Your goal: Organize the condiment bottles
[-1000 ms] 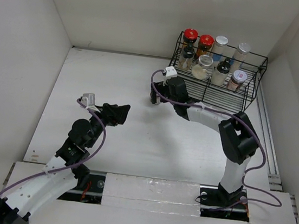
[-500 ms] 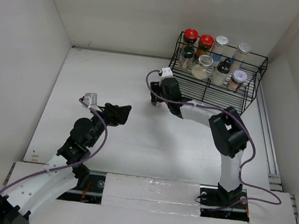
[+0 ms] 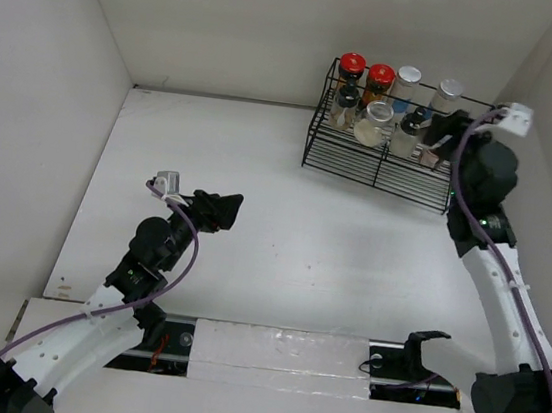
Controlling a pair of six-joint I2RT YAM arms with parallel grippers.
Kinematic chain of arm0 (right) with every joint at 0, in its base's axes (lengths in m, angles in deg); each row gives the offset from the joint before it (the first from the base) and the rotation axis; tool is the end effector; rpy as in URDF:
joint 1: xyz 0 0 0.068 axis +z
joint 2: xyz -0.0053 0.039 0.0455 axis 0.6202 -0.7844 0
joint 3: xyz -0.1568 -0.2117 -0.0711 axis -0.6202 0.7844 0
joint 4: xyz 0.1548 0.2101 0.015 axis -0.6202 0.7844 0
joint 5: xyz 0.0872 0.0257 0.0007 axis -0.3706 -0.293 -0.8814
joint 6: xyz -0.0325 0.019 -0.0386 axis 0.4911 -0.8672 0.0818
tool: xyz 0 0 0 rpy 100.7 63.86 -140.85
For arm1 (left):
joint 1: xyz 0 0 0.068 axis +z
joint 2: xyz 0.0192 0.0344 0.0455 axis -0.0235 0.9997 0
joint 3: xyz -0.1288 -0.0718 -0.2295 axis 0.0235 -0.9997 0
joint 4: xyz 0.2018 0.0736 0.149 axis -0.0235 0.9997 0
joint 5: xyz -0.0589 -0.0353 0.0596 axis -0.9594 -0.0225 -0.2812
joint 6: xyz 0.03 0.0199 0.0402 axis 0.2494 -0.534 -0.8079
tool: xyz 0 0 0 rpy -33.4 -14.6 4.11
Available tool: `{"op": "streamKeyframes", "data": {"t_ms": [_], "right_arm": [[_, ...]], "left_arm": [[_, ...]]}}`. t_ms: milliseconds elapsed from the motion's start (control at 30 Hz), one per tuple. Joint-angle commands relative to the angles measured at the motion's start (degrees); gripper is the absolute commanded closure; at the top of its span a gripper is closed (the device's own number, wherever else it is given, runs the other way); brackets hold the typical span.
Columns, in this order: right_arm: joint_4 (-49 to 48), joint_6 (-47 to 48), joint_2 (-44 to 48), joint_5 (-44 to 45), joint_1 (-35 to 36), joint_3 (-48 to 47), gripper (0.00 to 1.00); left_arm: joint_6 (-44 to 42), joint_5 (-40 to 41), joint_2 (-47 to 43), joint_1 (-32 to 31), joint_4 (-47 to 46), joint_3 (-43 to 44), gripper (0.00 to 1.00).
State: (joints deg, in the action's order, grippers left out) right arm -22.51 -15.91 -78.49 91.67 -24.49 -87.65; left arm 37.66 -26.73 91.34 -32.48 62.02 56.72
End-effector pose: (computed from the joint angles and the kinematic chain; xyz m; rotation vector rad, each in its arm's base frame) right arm 0.2488 0.0539 0.4100 0.1630 1.5070 0.2337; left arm 0.1334 -0.0762 0.2747 -0.1321 1.4541 -0.8725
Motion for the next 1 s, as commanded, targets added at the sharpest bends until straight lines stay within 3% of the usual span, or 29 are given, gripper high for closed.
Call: {"op": "streamKeyframes", "data": {"t_ms": [0,167,267,500,967], "right_arm": [[1.32,-1.73,-0.49,3.91,-6.53,-6.24,0.68],[5.53,-0.95,-7.69,6.55,-16.46,-14.93,0.68],[6.95,-0.94,-12.18,5.26,-18.76,-18.98,0.68],[8.09,0.99,-16.05,10.33,-21.04,-19.97,0.68],[3.70,0.99,-24.05,3.75,-21.76,-19.07,0.67]], "left_arm": [[-0.82,-0.92,-0.20,-0.24,-3.62,2.31,0.26],[-0.29,-1.54,-0.20,-0.24,-4.50,2.31,0.26],[-0.29,-1.54,-0.20,-0.24,-3.71,2.31,0.26],[-0.29,-2.15,-0.20,-0.24,-4.15,1.69,0.26],[0.24,-2.77,-0.20,-0.24,-4.86,1.69,0.26]]}}
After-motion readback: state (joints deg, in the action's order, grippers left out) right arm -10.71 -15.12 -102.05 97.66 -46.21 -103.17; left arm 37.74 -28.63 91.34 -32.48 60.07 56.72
